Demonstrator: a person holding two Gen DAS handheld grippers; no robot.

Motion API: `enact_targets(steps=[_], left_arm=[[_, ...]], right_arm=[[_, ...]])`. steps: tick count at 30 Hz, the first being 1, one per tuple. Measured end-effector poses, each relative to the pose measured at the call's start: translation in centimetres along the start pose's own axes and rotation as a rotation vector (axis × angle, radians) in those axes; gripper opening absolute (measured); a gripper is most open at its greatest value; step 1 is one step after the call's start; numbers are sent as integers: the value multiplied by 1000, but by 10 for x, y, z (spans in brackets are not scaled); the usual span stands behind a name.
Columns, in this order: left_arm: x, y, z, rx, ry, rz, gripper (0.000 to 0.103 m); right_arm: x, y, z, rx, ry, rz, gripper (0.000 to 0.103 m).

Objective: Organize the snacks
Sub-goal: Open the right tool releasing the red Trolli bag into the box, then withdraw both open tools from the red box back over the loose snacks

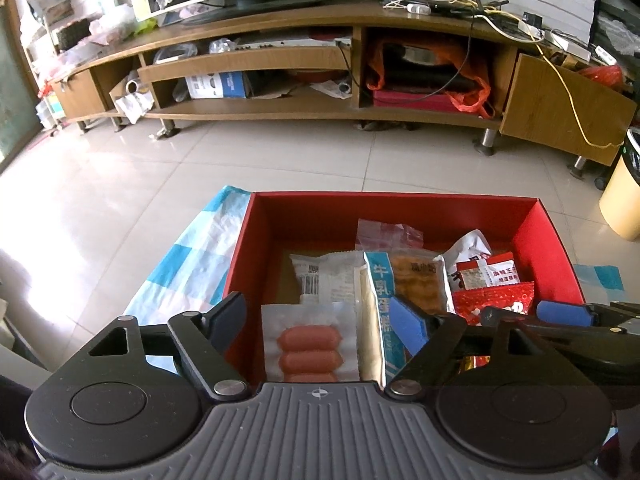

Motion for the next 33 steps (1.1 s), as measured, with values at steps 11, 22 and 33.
enact_targets(steps=[11,22,33], left_arm=[[-11,0,7,5,5,8,86],[-29,-2,18,8,12,28,88],[-43,-4,37,15,-1,42,89]], right_arm=[[-16,-3,1,-1,20,5,55],[-34,-9,14,-7,22,6,58],[-52,-10,30,-6,24,11,59]])
Point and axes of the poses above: each gripper's, at about its wrist camera, not at the fingertips, and x roughly the way its jaws point, y to its right, z to its underside, the point moved 3 cm from there along x, roughly the way its jaws point, and after that the axes turned 12 degrees about -x, right-handed, at the moved point
